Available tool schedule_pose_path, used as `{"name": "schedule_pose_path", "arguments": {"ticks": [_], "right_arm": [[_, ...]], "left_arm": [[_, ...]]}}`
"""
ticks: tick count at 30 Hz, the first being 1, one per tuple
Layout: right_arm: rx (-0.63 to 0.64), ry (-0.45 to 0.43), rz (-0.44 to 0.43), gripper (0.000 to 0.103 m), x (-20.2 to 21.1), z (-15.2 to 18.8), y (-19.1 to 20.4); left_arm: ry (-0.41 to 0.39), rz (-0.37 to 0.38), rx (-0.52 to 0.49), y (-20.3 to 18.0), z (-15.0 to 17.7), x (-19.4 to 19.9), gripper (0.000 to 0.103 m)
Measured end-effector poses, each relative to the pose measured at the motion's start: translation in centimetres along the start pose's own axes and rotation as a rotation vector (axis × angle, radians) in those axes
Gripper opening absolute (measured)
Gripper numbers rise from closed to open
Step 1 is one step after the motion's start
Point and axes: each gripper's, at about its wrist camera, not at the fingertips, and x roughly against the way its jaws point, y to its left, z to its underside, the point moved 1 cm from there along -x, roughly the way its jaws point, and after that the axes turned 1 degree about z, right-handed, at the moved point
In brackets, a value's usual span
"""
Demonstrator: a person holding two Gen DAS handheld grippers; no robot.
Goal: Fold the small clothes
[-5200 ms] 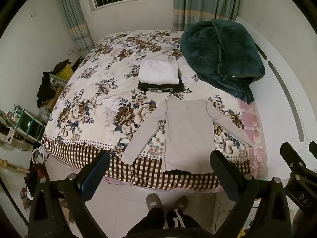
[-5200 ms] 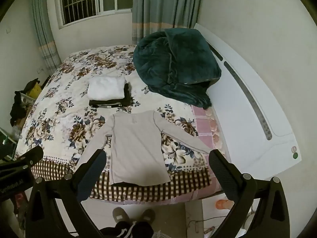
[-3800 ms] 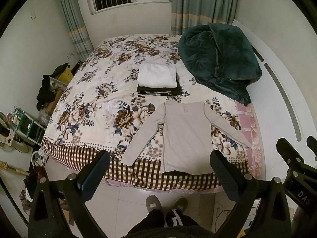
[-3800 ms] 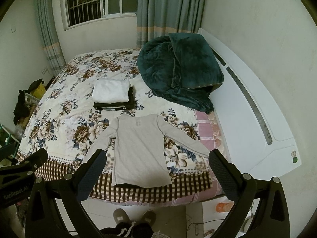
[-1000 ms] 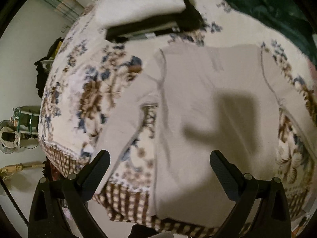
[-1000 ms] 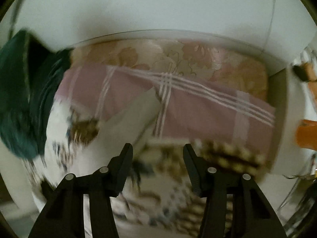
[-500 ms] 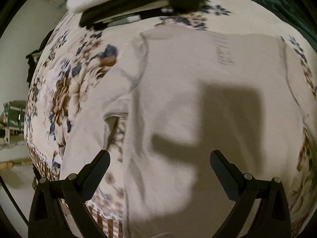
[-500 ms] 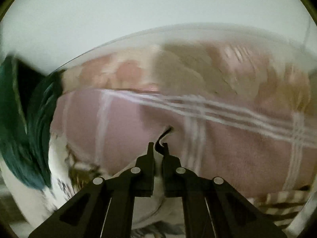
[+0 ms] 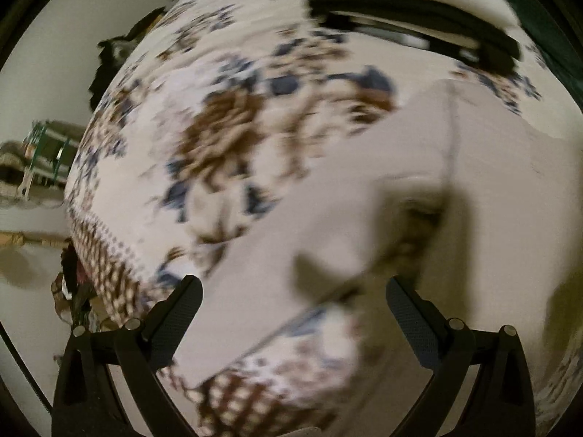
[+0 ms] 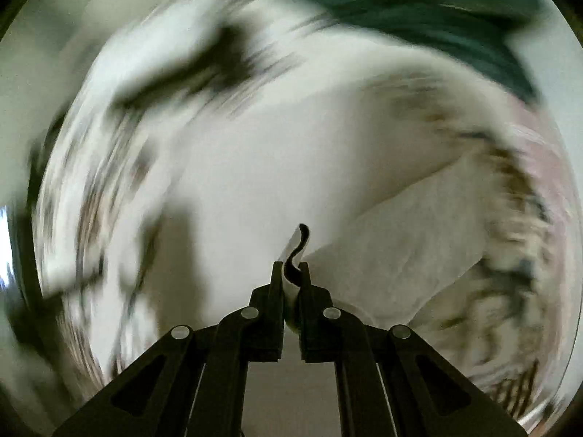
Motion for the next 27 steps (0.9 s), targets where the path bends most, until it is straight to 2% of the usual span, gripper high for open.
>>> {"name": "schedule_pose_path", "arguments": {"ticks": [2,6,9,13,14,15,16,18,22,24,26,27], "right_arm": [[0.161,0.075,-0.013,0.006,-3.0,3.1,6.5],[0.370,0.156,0.019,0.006,-6.9,9.8,14.0],[0.443,0.205,0.060,0.006,-9.0,13.1,16.2],[0.487,0.286,0.114,0.008,-11.6,15.7,16.2],[0.480,0.317,0.100,0.012,-11.9,15.9,15.7],[0.459,0.361,0.060,0.026,-12.1,16.0,15.2],[0.418,0.417,-0.012,0.047,-11.9,16.1,14.4],[0.333,0.446,-0.095,0.058,-10.6,15.7,12.4],[0.098,0.354,-0.117,0.058,-7.3,14.2,6.9],[-0.013,0.333,-0.120,0.058,-7.3,13.2,5.7],[-0.032,0.330,-0.100,0.058,-8.2,11.6,5.7],[-0.010,0.341,-0.082,0.058,-9.4,11.8,6.1]], "left_arm": [[0.008,-0.016,0.018,2.4,0.4,-0.4,0.103],[0.023,-0.044,0.046,6.3,1.4,-1.5,0.103],[0.045,-0.061,0.062,8.3,2.3,-2.9,0.103],[0.095,-0.065,0.085,10.4,3.7,-4.5,0.103],[0.111,-0.063,0.090,11.0,4.1,-4.8,0.103],[0.121,-0.057,0.095,11.5,4.5,-5.1,0.103],[0.125,-0.051,0.097,11.9,4.8,-5.1,0.103],[0.124,-0.052,0.096,12.9,5.6,-5.1,0.103],[0.143,-0.067,0.108,15.5,7.4,-5.4,0.103],[0.160,-0.060,0.145,17.1,8.5,-5.8,0.103],[0.186,-0.043,0.207,18.9,9.5,-6.7,0.103],[0.201,-0.027,0.230,19.4,9.8,-7.1,0.103]]}}
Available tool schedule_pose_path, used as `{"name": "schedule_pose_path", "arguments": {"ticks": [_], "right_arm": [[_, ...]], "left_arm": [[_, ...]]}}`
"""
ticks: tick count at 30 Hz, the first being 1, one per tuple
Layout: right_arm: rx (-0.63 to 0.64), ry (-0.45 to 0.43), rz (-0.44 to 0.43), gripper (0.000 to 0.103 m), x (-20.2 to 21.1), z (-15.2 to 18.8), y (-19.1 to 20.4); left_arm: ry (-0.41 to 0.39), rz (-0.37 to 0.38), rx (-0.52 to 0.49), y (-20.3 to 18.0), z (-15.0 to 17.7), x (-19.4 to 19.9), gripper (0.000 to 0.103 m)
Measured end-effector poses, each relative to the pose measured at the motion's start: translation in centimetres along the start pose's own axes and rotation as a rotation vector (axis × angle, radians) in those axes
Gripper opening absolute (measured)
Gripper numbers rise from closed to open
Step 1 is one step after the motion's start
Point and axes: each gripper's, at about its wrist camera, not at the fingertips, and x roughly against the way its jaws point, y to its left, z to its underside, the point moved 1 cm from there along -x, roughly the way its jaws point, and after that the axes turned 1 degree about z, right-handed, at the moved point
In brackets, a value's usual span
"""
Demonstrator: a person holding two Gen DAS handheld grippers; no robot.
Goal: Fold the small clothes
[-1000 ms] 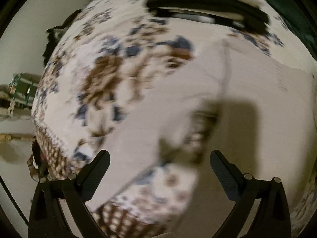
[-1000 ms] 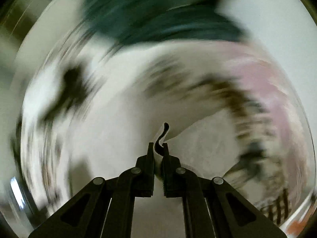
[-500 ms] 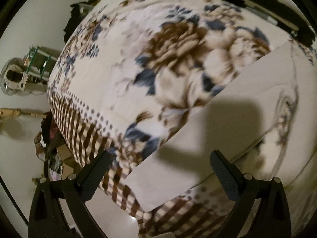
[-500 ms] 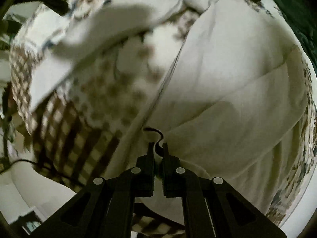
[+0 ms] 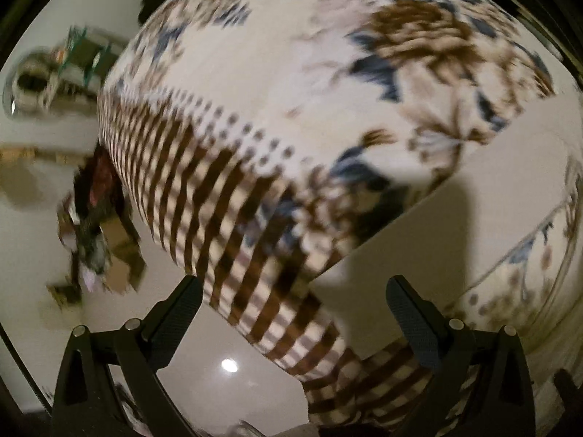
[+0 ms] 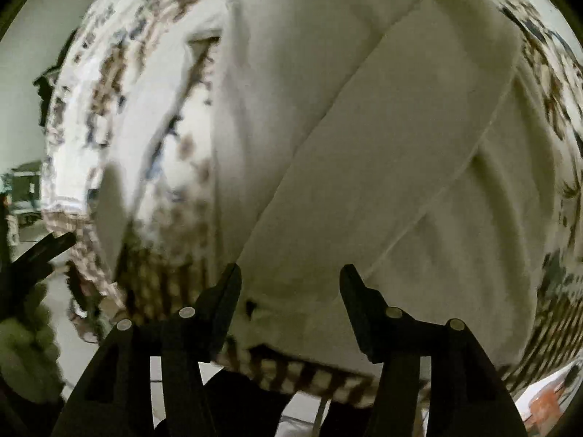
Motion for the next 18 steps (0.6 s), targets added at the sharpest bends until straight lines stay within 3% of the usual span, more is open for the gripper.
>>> {"name": "schedule_pose_path", "arguments": {"ticks": [3,4,7,9,11,12,13,15,18], "right_arm": [[0.061,0.163,0.033,0.058,-5.2,-0.5,3.1],[0.059,0.175,0.028,0.058,-5.8,-0.1,3.1],[0.063,0.123,0.026,0.058,-5.2,0.9,2.9],[0.021,0.100,0.008,0.058,-4.4,1.6,1.8],[-0.022,0.084,0.009,0.058,-3.6,2.1,0.3],[-0.039,0.069,0.016,0.058,-3.0,2.4,-0.5],[-0.048,0.056,0.025,0.058,-2.4,2.5,-1.3],[-0.072,0.037,0.062,0.058,-1.4,2.8,-3.2],[-0.133,0.016,0.089,0.058,-0.3,3.8,-5.6]], "left_arm": [[0.090,0.119,0.126,2.0,0.8,-2.2,0.103],[0.117,0.171,0.175,2.6,1.2,-3.0,0.103],[0.179,0.313,0.299,3.5,2.4,-5.1,0.103],[0.198,0.365,0.345,3.4,2.9,-6.2,0.101],[0.190,0.415,0.375,2.7,3.2,-7.0,0.094],[0.173,0.423,0.371,2.0,3.1,-7.1,0.075],[0.159,0.419,0.356,1.3,2.9,-7.2,0.049],[0.122,0.394,0.314,-0.3,2.5,-7.2,0.016],[0.050,0.358,0.310,-0.9,2.8,-5.6,0.007]]}}
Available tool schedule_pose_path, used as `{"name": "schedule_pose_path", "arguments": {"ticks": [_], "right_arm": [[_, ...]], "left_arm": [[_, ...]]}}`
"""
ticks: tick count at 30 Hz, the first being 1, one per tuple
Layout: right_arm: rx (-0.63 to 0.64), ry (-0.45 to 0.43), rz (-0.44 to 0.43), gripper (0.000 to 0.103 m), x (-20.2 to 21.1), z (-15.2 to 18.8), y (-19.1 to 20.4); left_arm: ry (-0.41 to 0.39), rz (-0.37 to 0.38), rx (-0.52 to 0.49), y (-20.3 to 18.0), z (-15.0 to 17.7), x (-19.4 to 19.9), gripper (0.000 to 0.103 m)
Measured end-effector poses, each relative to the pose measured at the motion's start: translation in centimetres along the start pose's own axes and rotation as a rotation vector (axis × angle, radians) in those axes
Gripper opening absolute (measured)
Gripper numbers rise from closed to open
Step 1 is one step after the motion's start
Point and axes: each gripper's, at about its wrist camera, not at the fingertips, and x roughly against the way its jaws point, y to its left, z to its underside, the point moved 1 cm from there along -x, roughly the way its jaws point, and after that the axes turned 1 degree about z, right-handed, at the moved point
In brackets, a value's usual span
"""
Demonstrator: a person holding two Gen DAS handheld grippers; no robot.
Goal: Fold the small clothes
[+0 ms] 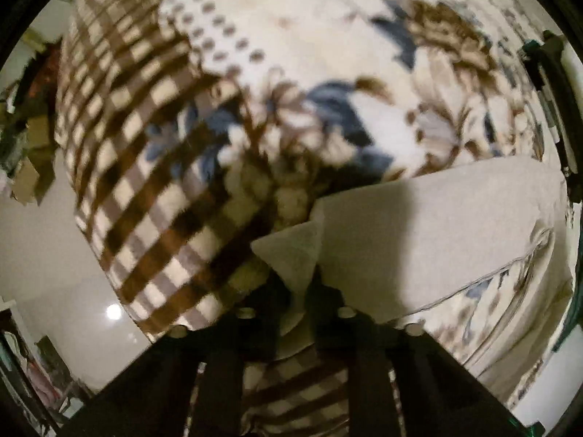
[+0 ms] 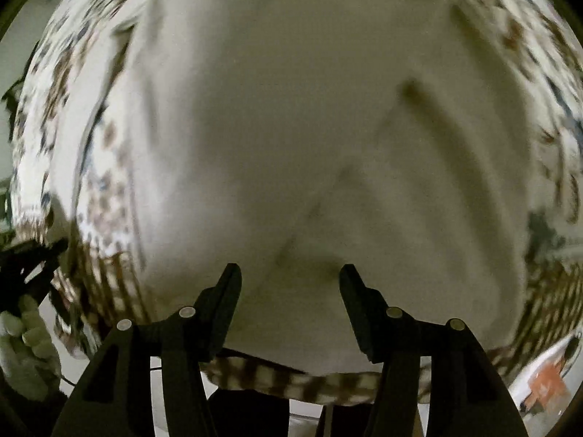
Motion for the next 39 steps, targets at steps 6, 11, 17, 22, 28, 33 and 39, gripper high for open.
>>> {"name": "schedule_pose_path", "arguments": {"ticks": [6,11,17,22,28,33,39], "right_arm": [[-0.043,-0.063,0.009,0.058,1.6,1.6,-2.7],[-0.087,-0.082,-0.003,0.058,3.3,3.2,-6.4],[-0.180,-0.088,0.010,0.058,4.6,4.9,-12.0],[-0.294,-0.122,0.046,0.058,5.8,7.0,-17.7],[-0.396,-0.130,0.070,0.058,7.4,9.8,-25.4],[-0.449,-0.132,0.047,0.058,9.3,12.5,-31.9],[-0.470,-0.154,-0.090,0.058,11.8,12.8,-36.4]], "left_arm": [[-0.185,-0.064,-0.139,-2.7,2.1,5.7,0.004],[-0.366,-0.053,-0.447,-10.2,5.7,11.9,0.003],[-0.291,0.137,-0.803,-20.2,15.0,13.5,0.003],[-0.133,0.235,-1.031,-26.6,24.9,11.0,0.004],[-0.027,0.235,-1.186,-29.6,32.0,8.1,0.004],[0.021,0.209,-1.200,-30.5,33.1,5.9,0.007],[0.088,0.187,-1.075,-30.4,30.2,4.5,0.068]]}}
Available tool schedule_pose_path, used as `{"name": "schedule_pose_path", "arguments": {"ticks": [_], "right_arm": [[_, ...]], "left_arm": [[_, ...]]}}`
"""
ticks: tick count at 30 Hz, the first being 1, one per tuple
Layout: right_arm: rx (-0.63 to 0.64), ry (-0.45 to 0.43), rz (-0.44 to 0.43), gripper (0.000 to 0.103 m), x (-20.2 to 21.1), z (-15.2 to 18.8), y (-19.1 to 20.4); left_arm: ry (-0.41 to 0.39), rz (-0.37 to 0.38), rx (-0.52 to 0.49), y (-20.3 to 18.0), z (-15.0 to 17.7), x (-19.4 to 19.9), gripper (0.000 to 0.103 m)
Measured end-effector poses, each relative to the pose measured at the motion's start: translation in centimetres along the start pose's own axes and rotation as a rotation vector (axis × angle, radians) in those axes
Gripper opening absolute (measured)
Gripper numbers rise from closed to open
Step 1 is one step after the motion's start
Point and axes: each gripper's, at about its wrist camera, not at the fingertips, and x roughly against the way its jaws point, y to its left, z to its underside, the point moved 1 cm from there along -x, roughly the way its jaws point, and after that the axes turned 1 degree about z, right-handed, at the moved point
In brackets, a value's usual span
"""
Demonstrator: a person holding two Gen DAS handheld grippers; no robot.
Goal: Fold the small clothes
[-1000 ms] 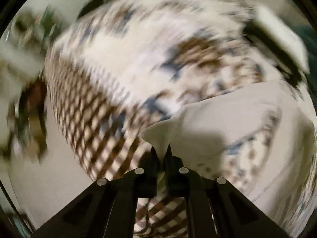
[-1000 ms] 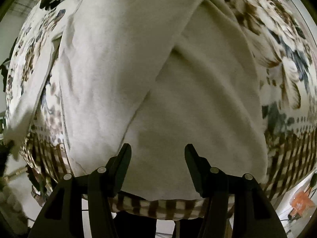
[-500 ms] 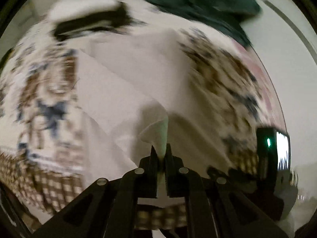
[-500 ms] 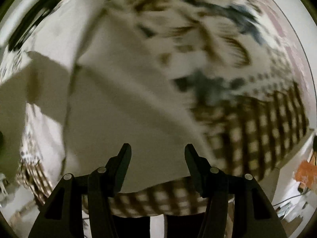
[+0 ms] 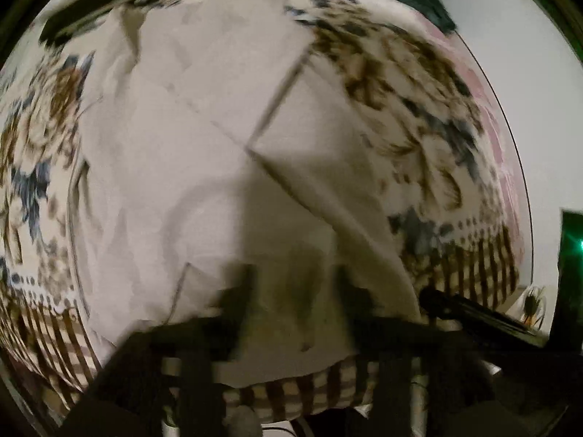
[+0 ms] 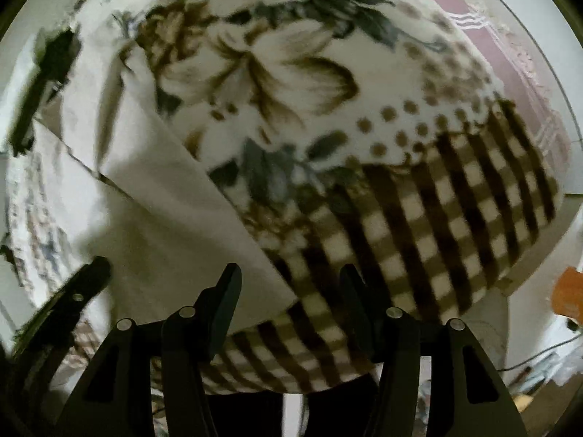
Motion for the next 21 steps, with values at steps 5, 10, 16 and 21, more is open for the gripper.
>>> {"name": "schedule_pose_path", "arguments": {"ticks": [5,10,16,21], "right_arm": [[0.016,-0.007,-0.192,0.058,2.0,-2.3,0.5],[0.070,0.068,-0.291,0.058,0.7,-2.2,3.4],[0.093,0.111,-0.121,0.002,-1.6,-0.8,2.1],[0.066,0.102,-0.010,0.000,0.2,1.3,-2.1]], "left_arm": [[-0.024,-0.041,0.181,7.4,-0.9,2.2,0.083],[-0.052,-0.143,0.331,15.5,0.1,4.7,0.083],[-0.027,-0.219,0.433,20.5,1.1,4.6,0.083],[-0.110,-0.214,0.420,20.3,-3.1,5.3,0.083]]}}
